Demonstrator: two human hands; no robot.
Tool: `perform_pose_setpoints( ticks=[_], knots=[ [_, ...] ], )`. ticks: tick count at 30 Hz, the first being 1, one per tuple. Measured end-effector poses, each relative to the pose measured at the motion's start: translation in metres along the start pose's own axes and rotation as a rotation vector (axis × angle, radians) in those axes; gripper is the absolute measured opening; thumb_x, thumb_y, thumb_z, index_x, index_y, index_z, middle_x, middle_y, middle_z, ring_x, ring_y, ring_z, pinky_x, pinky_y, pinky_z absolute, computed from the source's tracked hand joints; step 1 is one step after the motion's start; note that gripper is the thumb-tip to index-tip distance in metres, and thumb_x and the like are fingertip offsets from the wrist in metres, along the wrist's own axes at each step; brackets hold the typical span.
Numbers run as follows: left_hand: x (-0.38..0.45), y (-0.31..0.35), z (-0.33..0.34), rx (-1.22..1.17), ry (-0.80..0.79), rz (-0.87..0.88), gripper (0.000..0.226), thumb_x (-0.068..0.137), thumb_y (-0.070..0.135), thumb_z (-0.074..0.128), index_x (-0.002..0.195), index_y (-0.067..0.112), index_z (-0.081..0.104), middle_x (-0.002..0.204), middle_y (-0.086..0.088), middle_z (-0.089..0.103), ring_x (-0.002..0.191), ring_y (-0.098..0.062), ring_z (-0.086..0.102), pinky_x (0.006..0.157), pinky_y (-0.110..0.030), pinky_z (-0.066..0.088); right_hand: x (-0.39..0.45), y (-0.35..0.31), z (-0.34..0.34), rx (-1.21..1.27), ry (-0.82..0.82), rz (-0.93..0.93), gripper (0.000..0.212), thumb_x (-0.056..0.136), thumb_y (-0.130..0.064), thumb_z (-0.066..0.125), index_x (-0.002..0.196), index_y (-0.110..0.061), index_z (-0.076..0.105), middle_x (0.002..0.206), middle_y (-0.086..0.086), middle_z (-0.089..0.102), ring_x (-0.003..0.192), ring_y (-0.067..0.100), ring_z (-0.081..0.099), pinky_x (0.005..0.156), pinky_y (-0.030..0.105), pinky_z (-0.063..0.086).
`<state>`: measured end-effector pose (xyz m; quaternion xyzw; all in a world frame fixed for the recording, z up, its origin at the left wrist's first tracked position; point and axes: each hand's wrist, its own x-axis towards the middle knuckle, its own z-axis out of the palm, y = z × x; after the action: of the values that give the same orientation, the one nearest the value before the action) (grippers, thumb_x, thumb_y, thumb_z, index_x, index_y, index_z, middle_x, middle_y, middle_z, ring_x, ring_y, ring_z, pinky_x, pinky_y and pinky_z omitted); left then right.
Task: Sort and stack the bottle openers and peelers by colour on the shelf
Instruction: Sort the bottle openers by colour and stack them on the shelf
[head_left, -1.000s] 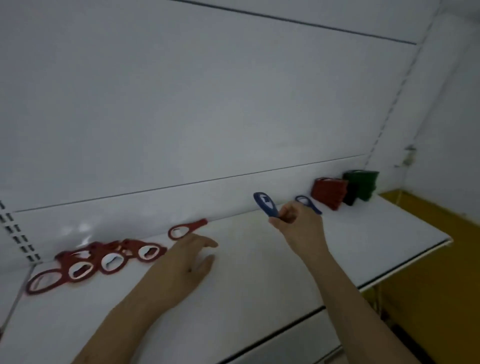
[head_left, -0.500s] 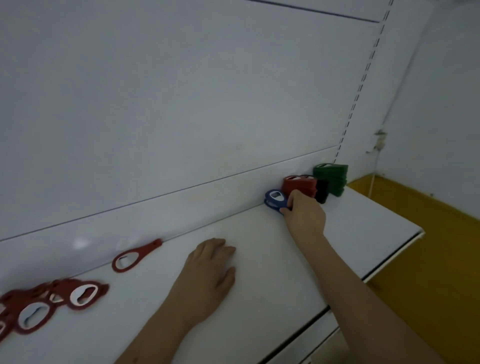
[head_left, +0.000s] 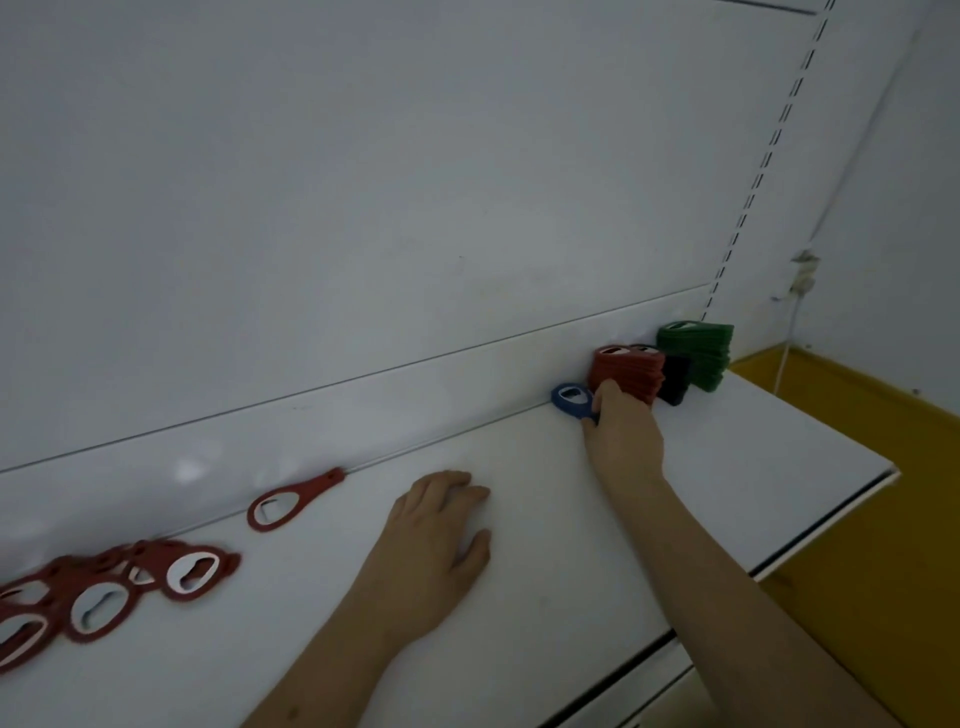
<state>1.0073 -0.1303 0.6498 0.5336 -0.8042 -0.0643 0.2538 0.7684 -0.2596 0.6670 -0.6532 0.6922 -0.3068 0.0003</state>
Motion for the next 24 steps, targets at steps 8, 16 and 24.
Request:
perform_pose_setpoints(
  ticks=[8,16,24],
  knots=[
    [0.000,0.000,-0.001,0.007,-0.001,0.000,0.051,0.093,0.050,0.039,0.136,0.027,0.053,0.140,0.007,0.046,0.133,-0.005,0.037,0.108,-0.016,0.019,0.003,0.001,0.006,-0.032,0.015,-0.023,0.024,0.086,-0.002,0.059,0.109,0.001,0.055,0.096,0.019,0.061,0.087,0.034,0.057,0.063,0.032,0.036],
    [-0.001,0.006,-0.004,-0.001,0.007,0.007,0.054,0.093,0.050,0.037,0.138,0.024,0.052,0.141,0.004,0.046,0.134,-0.008,0.035,0.110,-0.015,0.017,-0.015,-0.023,-0.019,-0.159,0.134,-0.156,0.030,0.082,-0.007,0.068,0.109,0.001,0.057,0.091,0.018,0.061,0.084,0.033,0.056,0.069,0.039,0.044],
    [-0.026,0.000,-0.029,-0.018,-0.070,0.038,0.046,0.096,0.033,0.048,0.135,0.009,0.056,0.141,-0.015,0.052,0.129,-0.028,0.048,0.108,-0.038,0.040,-0.043,-0.136,-0.033,0.391,-0.087,-0.486,0.014,0.095,-0.021,0.060,0.107,-0.015,0.057,0.103,-0.004,0.058,0.097,0.011,0.050,0.081,0.028,0.040]
  ],
)
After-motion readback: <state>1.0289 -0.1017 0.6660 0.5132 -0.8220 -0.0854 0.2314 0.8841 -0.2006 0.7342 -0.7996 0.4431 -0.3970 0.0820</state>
